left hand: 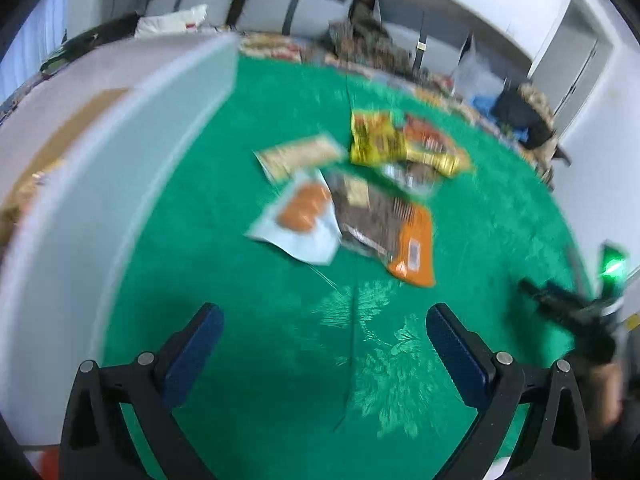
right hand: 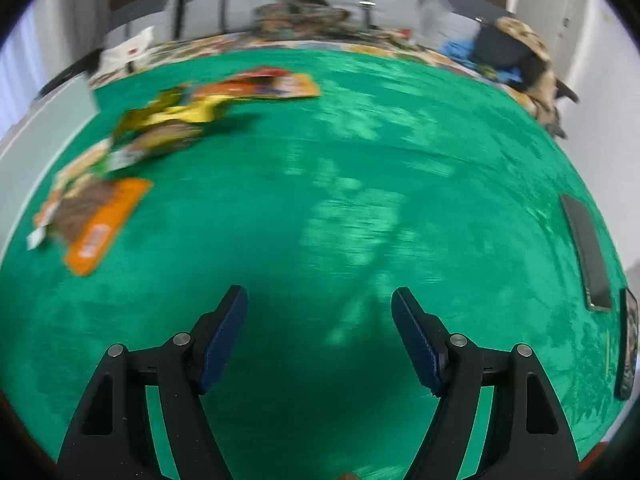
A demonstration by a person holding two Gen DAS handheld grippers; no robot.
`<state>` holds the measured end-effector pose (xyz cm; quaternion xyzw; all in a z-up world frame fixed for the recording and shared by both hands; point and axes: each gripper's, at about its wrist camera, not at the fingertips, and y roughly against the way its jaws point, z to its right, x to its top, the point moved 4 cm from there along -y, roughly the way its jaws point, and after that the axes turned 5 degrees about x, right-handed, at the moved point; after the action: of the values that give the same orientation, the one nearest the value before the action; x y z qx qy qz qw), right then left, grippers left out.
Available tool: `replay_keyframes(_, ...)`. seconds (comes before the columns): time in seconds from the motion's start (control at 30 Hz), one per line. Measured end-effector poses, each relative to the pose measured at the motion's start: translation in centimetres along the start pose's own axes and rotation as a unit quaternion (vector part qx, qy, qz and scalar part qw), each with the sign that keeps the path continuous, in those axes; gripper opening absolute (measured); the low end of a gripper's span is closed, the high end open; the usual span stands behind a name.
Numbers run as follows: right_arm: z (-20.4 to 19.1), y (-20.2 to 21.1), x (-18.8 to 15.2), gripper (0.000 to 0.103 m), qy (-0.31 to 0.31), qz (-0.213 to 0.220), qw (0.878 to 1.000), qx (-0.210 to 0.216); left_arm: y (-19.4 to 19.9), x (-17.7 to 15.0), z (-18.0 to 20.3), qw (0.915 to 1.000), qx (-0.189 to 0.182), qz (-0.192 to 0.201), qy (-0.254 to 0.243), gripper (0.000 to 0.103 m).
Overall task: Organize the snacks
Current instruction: 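Bring both tools back over the remaining snacks on the bedspread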
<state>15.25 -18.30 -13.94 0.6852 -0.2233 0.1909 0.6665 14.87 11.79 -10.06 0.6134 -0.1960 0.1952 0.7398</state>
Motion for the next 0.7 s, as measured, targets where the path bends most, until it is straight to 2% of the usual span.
replay_keyframes(0.1,2.0,-0.2,0.1,0.078,-0.016,-0.001,1.0,-0.006,-3.2,-0.7,2.0,0.9986,0.043,0.001,-0.031,0.1)
replay_keyframes(0.27,3.8,-1.3,0.8,0.078,-0.025,0.015,1.0,0.006,-5.7,-0.5,2.6,0.9942,0.09,0.011,-0.057,0.1)
replay_keyframes(0.37,3.9,-1.6,0.7,0.08,-0.02,0.029,0.999,0.014,-5.9,-0.1,2.3,0.9937,0.093,0.018,-0.06,0.1)
replay_keyframes(0.7,3.9,-1.7,0.8,0.082,-0.021,0.029,0.999,0.015,-6.5,-0.6,2.0,0.9935,0.092,0.028,-0.06,0.103)
